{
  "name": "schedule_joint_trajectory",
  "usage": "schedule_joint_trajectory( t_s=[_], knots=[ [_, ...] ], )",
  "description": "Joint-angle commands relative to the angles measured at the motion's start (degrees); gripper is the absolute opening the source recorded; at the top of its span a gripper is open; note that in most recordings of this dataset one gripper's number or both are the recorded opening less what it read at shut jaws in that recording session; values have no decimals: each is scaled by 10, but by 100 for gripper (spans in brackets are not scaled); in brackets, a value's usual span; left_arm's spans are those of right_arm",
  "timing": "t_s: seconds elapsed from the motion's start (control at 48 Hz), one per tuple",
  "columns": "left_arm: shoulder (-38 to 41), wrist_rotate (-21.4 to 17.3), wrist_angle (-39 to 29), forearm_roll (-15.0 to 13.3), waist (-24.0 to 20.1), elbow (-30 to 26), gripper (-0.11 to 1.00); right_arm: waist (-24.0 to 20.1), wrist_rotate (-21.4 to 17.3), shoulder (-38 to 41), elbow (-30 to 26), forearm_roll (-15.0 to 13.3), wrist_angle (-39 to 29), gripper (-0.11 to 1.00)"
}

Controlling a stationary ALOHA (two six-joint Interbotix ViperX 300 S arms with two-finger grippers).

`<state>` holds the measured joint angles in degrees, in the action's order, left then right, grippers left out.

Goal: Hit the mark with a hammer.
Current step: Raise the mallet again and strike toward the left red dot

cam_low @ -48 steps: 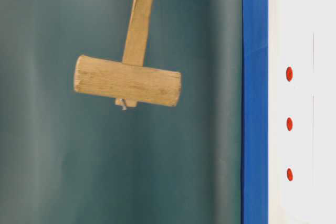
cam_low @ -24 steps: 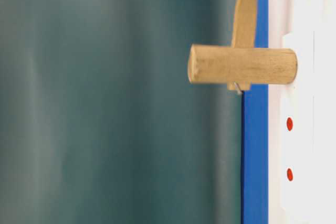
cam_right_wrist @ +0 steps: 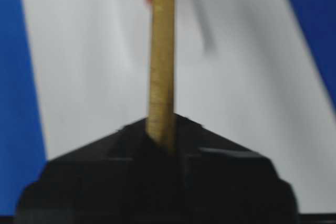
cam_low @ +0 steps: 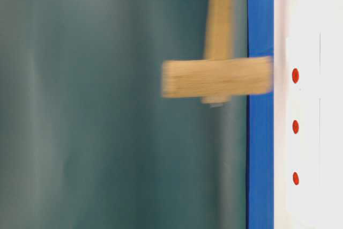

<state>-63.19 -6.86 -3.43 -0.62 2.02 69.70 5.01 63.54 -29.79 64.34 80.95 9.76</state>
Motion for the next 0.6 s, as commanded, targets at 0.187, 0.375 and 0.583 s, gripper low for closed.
schedule_joint_trajectory(
  t_s=[0.187, 0.375, 0.583],
  knots=[
    [3, 1, 3, -1, 0, -7, 72, -1, 6, -47, -31, -16, -10, 1],
    [3, 1, 3, -1, 0, -7, 72, -2, 9, -23, -51, -18, -27, 1],
    [6, 1, 3, -1, 0, -6, 72, -16, 9, 38, -110, -26, -38, 1]
  ],
)
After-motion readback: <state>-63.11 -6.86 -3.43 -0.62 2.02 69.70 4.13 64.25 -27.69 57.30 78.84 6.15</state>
